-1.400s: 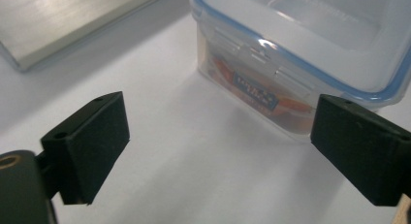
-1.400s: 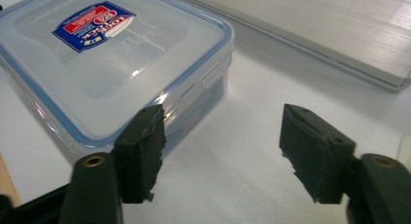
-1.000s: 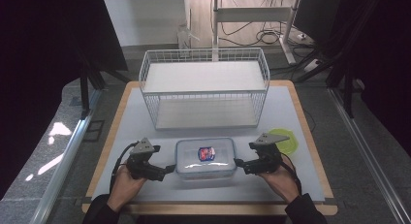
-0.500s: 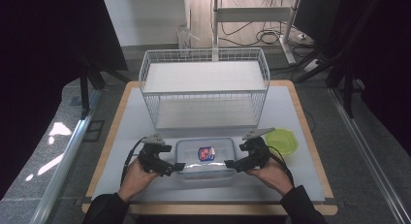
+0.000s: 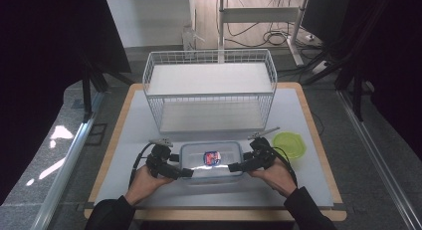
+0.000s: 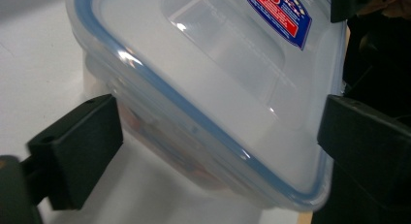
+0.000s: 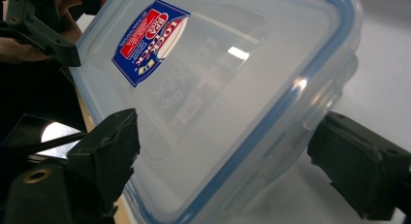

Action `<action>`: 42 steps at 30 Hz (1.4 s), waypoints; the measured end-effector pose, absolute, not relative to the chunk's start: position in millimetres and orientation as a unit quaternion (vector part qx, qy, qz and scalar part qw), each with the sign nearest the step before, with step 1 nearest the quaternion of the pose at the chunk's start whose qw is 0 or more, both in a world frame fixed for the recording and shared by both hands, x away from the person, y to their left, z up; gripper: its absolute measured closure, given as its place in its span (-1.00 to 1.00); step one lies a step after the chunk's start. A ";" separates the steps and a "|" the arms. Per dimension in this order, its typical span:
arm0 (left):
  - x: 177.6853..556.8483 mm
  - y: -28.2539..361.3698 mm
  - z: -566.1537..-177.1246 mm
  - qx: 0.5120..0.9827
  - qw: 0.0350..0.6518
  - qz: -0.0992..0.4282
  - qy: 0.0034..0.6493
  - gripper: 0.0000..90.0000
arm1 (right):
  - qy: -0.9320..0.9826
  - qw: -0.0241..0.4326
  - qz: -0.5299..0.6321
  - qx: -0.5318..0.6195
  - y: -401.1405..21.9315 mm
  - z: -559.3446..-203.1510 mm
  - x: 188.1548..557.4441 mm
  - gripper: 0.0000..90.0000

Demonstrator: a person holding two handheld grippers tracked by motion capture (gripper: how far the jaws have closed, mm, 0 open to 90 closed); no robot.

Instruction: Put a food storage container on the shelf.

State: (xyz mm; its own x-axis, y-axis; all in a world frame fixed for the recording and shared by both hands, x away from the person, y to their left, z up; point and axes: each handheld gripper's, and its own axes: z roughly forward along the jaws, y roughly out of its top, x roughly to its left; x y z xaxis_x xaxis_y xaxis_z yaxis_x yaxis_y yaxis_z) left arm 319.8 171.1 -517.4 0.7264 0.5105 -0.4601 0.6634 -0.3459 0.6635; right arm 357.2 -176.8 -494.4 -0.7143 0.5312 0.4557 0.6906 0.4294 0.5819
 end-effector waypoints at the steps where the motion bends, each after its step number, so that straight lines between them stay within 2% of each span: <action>1: 317.4 171.9 -516.9 0.815 0.446 -0.085 0.359 -0.81 | -0.839 0.099 -0.391 -0.366 -179.0 -492.6 354.0 -0.62; 2: 314.7 172.6 -516.5 0.815 0.448 -0.084 0.358 -0.81 | -0.839 0.099 -0.391 -0.366 -179.0 -492.6 354.0 -0.62; 3: 309.2 174.8 -515.4 0.813 0.454 -0.080 0.357 -0.72 | -0.827 0.092 -0.410 -0.373 -185.9 -488.8 350.1 -0.40; 4: 309.2 174.8 -515.4 0.813 0.454 -0.080 0.357 -0.67 | -0.827 0.092 -0.410 -0.373 -185.9 -488.8 350.1 -0.40; 6: 304.6 176.8 -515.1 0.807 0.462 -0.078 0.358 -0.61 | -0.820 0.091 -0.422 -0.376 -192.1 -486.4 345.9 -0.26; 8: 301.1 179.1 -515.5 0.801 0.468 -0.082 0.364 -0.47 | -0.811 0.089 -0.429 -0.388 -194.6 -486.0 338.2 -0.21; 10: 296.9 180.9 -516.7 0.795 0.476 -0.084 0.366 -0.42 | -0.809 0.090 -0.431 -0.389 -196.1 -486.1 336.1 -0.18; 11: 295.0 181.9 -516.5 0.793 0.478 -0.084 0.367 -0.31 | -0.806 0.095 -0.435 -0.390 -199.5 -486.2 333.3 -0.10; 12: 293.4 183.3 -515.9 0.791 0.483 -0.081 0.367 -0.31 | -0.806 0.095 -0.435 -0.390 -199.5 -486.2 333.3 -0.10; 13: 292.7 184.5 -515.6 0.788 0.487 -0.081 0.368 -0.19 | -0.801 0.103 -0.440 -0.392 -203.9 -487.0 331.3 -0.04; 17: 293.8 189.3 -516.7 0.772 0.505 -0.094 0.375 -0.04 | -0.794 0.115 -0.448 -0.394 -209.3 -487.4 327.3 0.04; 21: 293.2 189.4 -516.5 0.772 0.505 -0.093 0.374 -0.02 | -0.791 0.144 -0.442 -0.398 -211.3 -494.5 325.0 -0.04; 24: 292.8 189.3 -516.2 0.773 0.505 -0.091 0.373 -0.02 | -0.781 0.150 -0.452 -0.405 -213.0 -496.5 324.8 0.02; 25: 292.0 189.3 -515.7 0.772 0.506 -0.091 0.374 0.01 | -0.774 0.140 -0.464 -0.407 -215.5 -493.1 324.6 0.12; 30: 291.7 189.6 -516.0 0.760 0.513 -0.096 0.388 0.05 | -0.771 0.131 -0.463 -0.417 -214.1 -491.5 320.8 0.12; 34: 290.5 191.1 -513.5 0.751 0.520 -0.086 0.397 0.16 | -0.781 0.091 -0.458 -0.415 -207.7 -484.5 311.7 0.15; 37: 289.6 191.2 -510.8 0.752 0.518 -0.072 0.401 0.18 | -0.787 0.069 -0.458 -0.407 -204.4 -481.8 309.3 0.15; 42: 289.8 190.6 -509.8 0.751 0.518 -0.067 0.404 0.19 | -0.782 0.069 -0.464 -0.410 -204.6 -482.8 310.1 0.15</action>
